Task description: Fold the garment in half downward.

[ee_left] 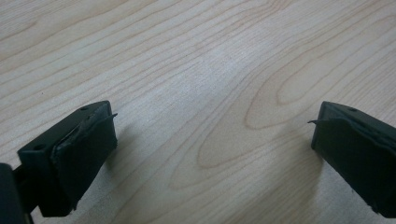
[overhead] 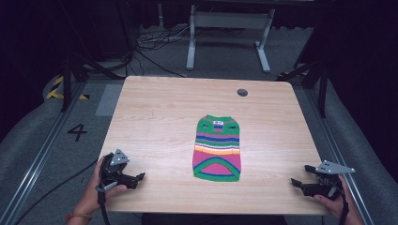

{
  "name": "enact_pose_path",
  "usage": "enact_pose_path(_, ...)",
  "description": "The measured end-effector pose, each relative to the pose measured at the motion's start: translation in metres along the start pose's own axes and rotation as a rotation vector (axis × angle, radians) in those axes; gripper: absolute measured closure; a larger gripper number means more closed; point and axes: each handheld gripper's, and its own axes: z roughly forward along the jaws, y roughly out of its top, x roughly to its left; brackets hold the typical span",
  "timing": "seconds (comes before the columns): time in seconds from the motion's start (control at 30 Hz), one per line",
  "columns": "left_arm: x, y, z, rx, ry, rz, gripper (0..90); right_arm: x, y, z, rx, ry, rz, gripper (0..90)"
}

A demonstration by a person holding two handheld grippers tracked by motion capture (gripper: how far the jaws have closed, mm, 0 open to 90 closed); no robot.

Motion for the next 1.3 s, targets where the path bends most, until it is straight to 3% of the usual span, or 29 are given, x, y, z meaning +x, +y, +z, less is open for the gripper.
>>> enact_pose_path(0.03,0.001,0.003,0.000,0.025,0.000,0.001,0.1,0.000,0.000,0.000,-0.008,0.025,-0.024,24.7)
enact_pose_path(0.07,0.001,0.005,0.000,0.038,0.003,0.003,0.1,0.000,0.001,-0.001,-0.011,0.045,-0.044,27.1)
enact_pose_path(0.2,0.003,0.010,0.002,0.061,-0.006,0.010,0.5,-0.002,0.003,0.000,-0.005,0.058,-0.054,26.9)
enact_pose_path(0.23,0.004,0.011,0.003,0.061,-0.013,0.014,0.5,-0.003,0.004,0.001,0.000,0.057,-0.055,23.4)
enact_pose_path(0.27,0.007,0.012,0.003,0.059,-0.012,0.030,1.2,-0.004,0.005,0.002,0.011,0.053,-0.051,19.5)
enact_pose_path(0.3,0.008,0.013,0.003,0.049,-0.017,0.024,7.2,-0.006,0.009,0.003,0.046,0.047,-0.044,16.8)
enact_pose_path(0.33,0.010,0.013,0.002,0.041,-0.016,0.026,7.2,-0.006,0.009,0.003,0.046,0.047,-0.044,16.8)
enact_pose_path(0.4,0.013,0.017,0.002,0.018,-0.011,0.032,21.6,-0.007,0.013,0.005,0.069,0.042,-0.047,16.2)
enact_pose_path(0.43,0.014,0.020,0.003,0.017,-0.017,0.045,19.6,-0.008,0.015,0.006,0.071,0.043,-0.046,17.3)
enact_pose_path(0.47,0.015,0.023,0.002,0.016,-0.022,0.059,15.6,-0.009,0.018,0.006,0.056,0.048,-0.032,17.3)
enact_pose_path(0.53,0.018,0.030,0.001,-0.011,-0.054,0.060,23.3,-0.011,0.026,0.005,0.007,0.095,0.008,22.6)
enact_pose_path(0.6,0.020,0.034,0.002,-0.019,-0.063,0.069,22.5,-0.011,0.031,0.005,-0.004,0.097,0.003,25.1)
enact_pose_path(0.67,0.021,0.044,0.004,-0.022,-0.075,0.085,23.1,-0.011,0.043,0.007,0.003,0.075,-0.046,30.0)
enact_pose_path(0.73,0.022,0.054,0.008,0.004,-0.095,0.091,24.9,-0.012,0.053,0.012,0.006,0.066,-0.064,33.2)
enact_pose_path(0.77,0.022,0.058,0.011,0.009,-0.091,0.102,25.5,-0.011,0.058,0.016,0.009,0.040,-0.100,34.9)
enact_pose_path(0.83,0.022,0.066,0.016,0.011,-0.094,0.108,26.6,-0.009,0.068,0.025,0.023,0.038,-0.132,36.5)
enact_pose_path(1.0,0.024,0.086,0.031,-0.001,-0.118,0.116,27.7,-0.008,0.093,0.043,0.025,0.075,-0.141,38.2)
enact_pose_path(1.2,0.024,0.109,0.049,-0.031,-0.132,0.118,27.4,-0.008,0.124,0.061,-0.014,0.099,-0.127,37.9)
enact_pose_path(1.3,0.023,0.120,0.061,-0.030,-0.149,0.117,27.4,-0.008,0.139,0.077,-0.013,0.088,-0.130,37.7)
